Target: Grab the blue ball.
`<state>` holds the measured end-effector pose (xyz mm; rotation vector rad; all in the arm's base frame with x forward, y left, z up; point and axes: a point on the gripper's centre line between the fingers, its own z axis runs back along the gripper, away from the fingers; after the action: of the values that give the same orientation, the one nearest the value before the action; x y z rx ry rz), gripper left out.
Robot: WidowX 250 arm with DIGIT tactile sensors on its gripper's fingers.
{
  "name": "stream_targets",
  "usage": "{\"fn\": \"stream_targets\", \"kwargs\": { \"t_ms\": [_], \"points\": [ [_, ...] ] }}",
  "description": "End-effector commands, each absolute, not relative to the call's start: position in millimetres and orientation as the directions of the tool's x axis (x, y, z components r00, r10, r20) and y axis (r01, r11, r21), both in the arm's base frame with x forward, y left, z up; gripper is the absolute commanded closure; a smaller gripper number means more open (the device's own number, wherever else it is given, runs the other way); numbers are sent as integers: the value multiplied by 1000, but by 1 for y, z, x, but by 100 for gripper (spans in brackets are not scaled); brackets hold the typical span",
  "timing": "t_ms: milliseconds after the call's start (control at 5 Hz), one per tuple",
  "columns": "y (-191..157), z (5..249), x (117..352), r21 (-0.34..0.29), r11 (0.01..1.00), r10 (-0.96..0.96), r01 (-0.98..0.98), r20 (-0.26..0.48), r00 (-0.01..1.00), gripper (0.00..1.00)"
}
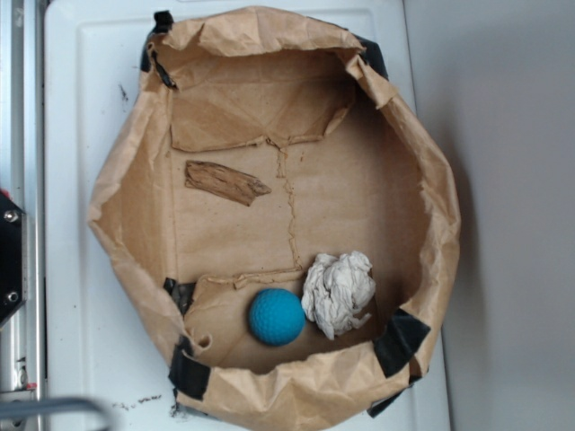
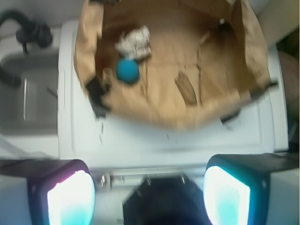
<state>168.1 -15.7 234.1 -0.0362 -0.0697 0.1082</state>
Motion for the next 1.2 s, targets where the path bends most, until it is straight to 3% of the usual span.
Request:
{"fn": "stream_targets", "kwargs": {
  "t_ms": [0,200,600,800,1000],
  "points": [
    [24,212,259,-24,981,193,-192,90,977,0],
    [32,182,269,14,986,167,-168,31,985,0],
    [32,182,269,14,986,167,-168,31,985,0],
    [40,140,252,57,990,128,-128,-6,992,0],
    [57,97,249,135,982,133,-134,15,991,0]
  ]
}}
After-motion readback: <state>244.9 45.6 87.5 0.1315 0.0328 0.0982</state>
